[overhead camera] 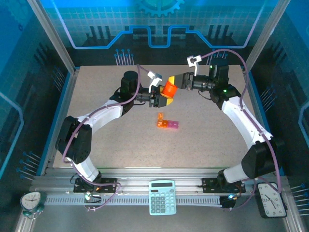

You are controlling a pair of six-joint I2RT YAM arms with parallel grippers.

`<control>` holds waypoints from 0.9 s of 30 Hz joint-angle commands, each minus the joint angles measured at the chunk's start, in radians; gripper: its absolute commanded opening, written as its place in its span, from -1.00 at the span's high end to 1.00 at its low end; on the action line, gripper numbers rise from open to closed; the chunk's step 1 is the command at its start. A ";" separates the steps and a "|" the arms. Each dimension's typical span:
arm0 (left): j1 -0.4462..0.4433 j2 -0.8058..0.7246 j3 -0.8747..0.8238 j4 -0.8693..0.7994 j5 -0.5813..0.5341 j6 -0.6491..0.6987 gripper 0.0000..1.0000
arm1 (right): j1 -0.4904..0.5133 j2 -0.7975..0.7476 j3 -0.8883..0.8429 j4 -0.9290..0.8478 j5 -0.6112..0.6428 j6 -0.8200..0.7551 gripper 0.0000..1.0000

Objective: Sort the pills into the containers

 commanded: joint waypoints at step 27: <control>-0.090 -0.084 -0.108 0.113 -0.463 0.180 0.89 | 0.036 -0.097 -0.150 0.084 0.388 0.266 -0.54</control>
